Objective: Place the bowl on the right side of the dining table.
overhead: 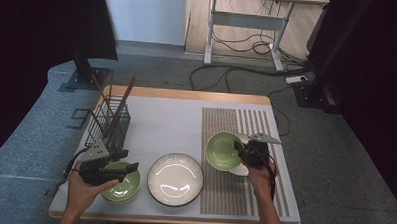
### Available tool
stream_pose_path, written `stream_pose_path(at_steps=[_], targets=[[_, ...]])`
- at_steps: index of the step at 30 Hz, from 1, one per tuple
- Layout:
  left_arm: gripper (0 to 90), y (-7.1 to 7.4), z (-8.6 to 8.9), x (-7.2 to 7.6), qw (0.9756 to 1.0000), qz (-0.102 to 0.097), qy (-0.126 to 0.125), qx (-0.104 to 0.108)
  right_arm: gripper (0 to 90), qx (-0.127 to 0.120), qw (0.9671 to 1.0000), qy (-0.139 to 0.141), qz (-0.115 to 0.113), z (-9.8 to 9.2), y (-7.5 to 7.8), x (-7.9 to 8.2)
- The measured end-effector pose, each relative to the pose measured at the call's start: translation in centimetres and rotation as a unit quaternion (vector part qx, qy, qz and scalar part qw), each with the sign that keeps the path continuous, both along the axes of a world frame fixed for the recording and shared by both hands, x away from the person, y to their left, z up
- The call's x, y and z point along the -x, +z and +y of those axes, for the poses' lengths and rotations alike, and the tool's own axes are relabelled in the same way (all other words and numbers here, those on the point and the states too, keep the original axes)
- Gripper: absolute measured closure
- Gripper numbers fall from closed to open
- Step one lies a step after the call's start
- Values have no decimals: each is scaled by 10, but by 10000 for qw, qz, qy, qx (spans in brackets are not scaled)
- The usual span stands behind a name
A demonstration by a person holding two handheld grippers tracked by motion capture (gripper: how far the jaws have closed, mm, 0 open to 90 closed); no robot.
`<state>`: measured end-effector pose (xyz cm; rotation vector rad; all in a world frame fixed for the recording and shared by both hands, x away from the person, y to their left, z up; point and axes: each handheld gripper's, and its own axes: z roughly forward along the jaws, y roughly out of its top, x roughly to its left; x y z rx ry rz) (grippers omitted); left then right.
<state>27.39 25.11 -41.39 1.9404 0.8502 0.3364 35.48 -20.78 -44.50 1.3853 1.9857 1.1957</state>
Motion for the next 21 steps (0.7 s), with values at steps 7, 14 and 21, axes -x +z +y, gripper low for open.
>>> stream_pose_path(at_steps=[7, 14, 21], targets=[[370, -4, -2, -1, 9999, 67, 45, -135, 839, -11, 9999, -94, 40, -6, -3, -2], [371, -7, -5, -3, 9996, 152, 24, -240, 838, 17, 9998, -173, 73, -11, -5, -4], [375, -9, -6, -4, 9992, 202, 97, -331, 839, 38, 9997, -218, 87, -16, -6, -6]])
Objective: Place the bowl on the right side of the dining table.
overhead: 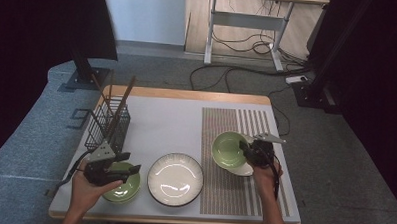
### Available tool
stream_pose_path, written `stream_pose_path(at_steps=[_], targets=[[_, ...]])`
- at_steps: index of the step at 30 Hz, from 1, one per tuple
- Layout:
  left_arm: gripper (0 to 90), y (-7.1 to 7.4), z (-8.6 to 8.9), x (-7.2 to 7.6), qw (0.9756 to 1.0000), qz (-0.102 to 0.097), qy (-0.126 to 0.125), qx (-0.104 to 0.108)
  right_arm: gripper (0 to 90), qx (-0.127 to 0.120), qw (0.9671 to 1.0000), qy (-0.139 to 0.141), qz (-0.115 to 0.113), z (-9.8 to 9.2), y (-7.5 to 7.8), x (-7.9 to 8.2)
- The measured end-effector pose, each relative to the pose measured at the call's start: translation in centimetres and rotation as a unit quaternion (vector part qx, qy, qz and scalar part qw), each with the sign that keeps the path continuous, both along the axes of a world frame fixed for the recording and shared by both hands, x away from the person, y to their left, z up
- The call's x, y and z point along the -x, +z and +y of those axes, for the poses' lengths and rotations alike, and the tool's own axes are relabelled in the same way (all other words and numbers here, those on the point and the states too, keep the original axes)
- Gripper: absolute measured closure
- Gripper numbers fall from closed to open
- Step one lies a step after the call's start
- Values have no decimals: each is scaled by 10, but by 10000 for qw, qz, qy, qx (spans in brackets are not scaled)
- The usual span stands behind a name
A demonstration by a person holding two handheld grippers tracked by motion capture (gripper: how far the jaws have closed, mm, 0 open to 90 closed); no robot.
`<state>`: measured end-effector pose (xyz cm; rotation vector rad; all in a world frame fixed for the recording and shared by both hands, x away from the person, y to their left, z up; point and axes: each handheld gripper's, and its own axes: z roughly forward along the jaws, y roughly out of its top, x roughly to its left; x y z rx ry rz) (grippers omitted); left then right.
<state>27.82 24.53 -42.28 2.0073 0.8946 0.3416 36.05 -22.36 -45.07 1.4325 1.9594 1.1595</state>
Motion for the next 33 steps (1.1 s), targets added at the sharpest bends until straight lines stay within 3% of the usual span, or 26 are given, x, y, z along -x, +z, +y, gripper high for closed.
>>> stream_pose_path(at_steps=[14, 33], targets=[[372, 0, 1, 0, 10000, 17, -14, 30, 839, 20, 9998, -193, 51, -11, -6, -4], [369, -3, -1, -1, 9999, 124, -56, -102, 839, 54, 9989, -432, 143, -26, -12, -10]])
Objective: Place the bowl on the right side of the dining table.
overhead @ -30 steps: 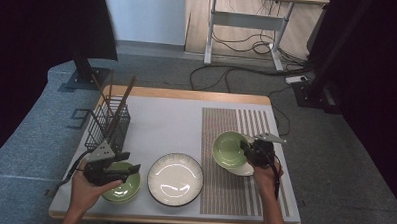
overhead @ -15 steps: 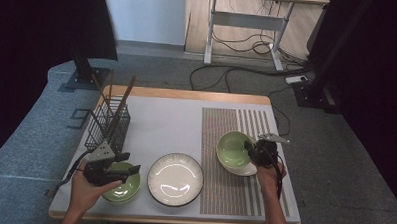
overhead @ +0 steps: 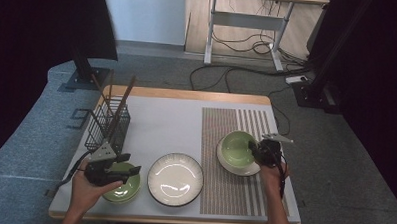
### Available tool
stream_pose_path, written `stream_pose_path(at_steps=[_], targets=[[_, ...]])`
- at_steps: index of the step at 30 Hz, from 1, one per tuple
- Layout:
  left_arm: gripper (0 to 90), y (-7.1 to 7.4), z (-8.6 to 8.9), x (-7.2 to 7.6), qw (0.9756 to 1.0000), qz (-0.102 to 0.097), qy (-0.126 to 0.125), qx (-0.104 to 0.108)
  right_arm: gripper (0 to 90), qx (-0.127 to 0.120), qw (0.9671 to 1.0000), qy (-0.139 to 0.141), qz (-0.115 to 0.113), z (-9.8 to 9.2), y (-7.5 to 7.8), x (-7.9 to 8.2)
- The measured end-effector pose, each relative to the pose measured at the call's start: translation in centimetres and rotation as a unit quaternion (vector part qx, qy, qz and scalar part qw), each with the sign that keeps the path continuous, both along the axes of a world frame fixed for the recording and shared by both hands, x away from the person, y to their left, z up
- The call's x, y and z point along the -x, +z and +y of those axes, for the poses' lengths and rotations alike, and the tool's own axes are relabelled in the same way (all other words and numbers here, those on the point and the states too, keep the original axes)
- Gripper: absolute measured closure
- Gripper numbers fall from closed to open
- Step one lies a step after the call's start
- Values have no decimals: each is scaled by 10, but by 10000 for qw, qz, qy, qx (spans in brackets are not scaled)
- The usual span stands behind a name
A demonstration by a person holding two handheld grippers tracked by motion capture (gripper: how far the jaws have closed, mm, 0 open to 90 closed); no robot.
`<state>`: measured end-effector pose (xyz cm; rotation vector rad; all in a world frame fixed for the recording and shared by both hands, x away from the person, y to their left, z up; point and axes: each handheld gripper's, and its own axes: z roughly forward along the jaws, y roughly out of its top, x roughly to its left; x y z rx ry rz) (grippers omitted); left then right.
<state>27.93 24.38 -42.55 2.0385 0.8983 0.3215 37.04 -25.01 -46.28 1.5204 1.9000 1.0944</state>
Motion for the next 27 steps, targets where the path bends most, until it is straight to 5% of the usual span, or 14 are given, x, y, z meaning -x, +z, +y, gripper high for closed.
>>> stream_pose_path(at_steps=[27], targets=[[369, -3, -3, -1, 9999, 98, -34, -110, 839, 55, 9994, -271, 193, -13, -14, -9]])
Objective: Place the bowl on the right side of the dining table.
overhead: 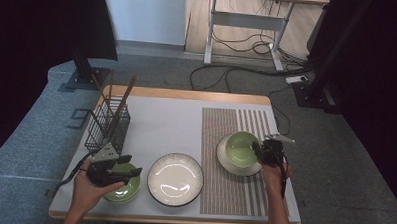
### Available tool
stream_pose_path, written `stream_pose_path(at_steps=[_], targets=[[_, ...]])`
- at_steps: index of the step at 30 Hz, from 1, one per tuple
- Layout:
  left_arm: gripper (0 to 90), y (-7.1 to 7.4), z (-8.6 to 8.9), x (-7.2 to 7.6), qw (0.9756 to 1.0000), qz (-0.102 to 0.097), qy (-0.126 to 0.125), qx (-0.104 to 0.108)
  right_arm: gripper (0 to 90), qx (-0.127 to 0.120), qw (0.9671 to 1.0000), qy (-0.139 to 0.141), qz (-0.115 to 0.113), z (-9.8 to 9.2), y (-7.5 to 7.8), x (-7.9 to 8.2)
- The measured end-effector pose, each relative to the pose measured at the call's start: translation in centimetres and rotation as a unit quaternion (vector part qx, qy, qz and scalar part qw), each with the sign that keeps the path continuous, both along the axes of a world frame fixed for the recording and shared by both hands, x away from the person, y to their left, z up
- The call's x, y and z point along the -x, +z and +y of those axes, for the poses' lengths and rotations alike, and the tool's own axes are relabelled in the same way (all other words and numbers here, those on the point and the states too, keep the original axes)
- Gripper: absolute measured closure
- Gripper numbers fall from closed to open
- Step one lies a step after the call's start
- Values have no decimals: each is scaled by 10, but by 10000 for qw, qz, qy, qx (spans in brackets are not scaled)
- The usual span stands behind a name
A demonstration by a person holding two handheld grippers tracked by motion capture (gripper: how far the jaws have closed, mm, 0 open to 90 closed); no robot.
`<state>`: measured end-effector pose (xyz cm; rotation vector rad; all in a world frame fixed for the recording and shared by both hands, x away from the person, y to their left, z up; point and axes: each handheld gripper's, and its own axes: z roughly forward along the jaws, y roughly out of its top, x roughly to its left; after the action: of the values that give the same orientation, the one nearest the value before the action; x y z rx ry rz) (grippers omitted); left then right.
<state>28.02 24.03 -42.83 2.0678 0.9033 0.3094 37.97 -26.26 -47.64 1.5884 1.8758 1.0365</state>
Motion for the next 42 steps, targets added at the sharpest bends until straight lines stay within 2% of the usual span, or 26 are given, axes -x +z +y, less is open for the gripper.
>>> stream_pose_path(at_steps=[25, 35, 42], targets=[[369, -1, -2, 0, 10000, 38, -30, -49, 838, 66, 9999, -48, 117, -2, -8, -5], [369, -3, -4, -1, 9999, 62, -38, -91, 838, 1, 9997, 113, 232, -1, -8, -4], [369, -4, -5, -1, 9999, 86, -54, -123, 836, -123, 9994, 71, 306, -2, -9, -5]])
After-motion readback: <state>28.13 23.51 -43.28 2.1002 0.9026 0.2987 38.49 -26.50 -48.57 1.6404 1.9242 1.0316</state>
